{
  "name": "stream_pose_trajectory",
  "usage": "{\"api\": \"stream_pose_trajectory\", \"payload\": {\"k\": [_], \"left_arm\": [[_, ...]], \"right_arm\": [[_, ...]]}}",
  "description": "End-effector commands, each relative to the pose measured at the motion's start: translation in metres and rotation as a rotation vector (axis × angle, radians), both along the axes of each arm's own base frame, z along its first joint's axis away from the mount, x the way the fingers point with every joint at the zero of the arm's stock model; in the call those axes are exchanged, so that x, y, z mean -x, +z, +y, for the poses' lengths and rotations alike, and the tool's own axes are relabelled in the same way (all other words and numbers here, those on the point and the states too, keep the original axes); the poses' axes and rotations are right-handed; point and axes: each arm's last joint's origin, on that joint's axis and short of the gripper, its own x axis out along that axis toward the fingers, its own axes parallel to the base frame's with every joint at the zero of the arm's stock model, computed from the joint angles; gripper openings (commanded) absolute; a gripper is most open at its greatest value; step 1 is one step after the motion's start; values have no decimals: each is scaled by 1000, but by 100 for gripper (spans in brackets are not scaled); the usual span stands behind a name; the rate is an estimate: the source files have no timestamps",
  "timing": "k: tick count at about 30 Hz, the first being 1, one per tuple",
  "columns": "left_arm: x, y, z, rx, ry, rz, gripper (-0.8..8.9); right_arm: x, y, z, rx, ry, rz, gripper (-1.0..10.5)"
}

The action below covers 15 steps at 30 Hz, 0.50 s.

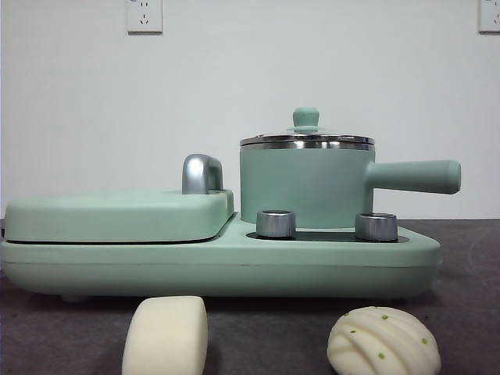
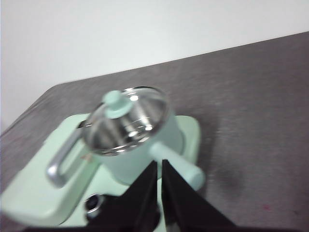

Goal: Put the buns in a small steamer

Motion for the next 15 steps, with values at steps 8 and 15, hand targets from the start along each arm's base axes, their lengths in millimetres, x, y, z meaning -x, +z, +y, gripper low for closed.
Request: {"api": "stream_pose_trajectory", "payload": {"k": [8,15], "left_arm": [[-19,58,-18,-142,-282,50,12],[-36,75,-33,-121,-460,65,13]], "right_arm": [[-5,54,7,38,271,16,13],[-7,61,10,57,381,-9,14]]}}
